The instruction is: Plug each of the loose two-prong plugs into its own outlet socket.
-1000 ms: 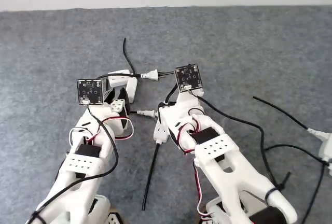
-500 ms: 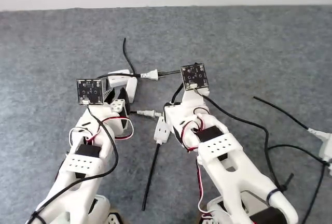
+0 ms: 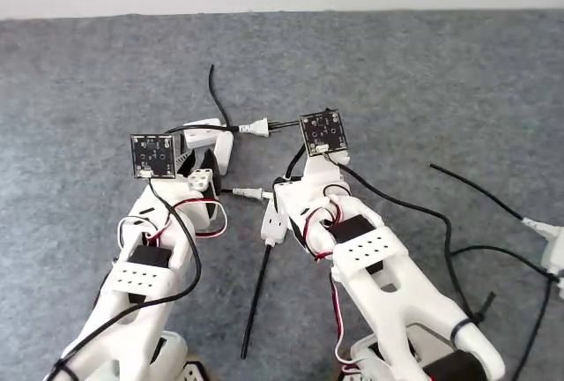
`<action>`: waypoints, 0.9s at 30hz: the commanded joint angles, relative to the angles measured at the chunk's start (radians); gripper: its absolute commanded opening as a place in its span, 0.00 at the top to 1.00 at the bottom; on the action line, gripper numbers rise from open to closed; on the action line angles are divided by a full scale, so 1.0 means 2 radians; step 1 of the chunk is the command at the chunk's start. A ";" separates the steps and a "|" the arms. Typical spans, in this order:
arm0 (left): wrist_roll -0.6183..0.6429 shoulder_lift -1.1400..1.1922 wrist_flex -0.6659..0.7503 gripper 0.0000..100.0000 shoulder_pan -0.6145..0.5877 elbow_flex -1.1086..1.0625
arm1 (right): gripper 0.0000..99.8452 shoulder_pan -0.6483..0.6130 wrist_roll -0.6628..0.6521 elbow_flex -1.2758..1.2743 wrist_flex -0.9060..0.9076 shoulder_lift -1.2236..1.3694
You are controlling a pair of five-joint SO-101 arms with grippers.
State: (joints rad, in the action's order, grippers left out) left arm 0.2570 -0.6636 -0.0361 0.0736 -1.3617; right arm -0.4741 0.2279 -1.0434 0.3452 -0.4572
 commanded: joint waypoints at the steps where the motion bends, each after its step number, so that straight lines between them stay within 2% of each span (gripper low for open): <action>1: 0.001 -0.006 0.014 0.92 -0.002 0.005 | 0.99 -0.003 0.006 0.028 0.001 0.001; 15: 0.001 -0.006 0.014 0.92 -0.003 0.004 | 0.99 0.024 0.002 0.003 0.003 0.000; 27: 0.001 -0.007 0.014 0.92 -0.004 0.003 | 0.99 0.003 -0.028 -0.006 0.030 0.000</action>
State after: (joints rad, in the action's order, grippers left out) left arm 0.2570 -0.6636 -0.0361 0.0736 -1.3617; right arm -0.4450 0.1972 -1.0587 0.3667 -0.4603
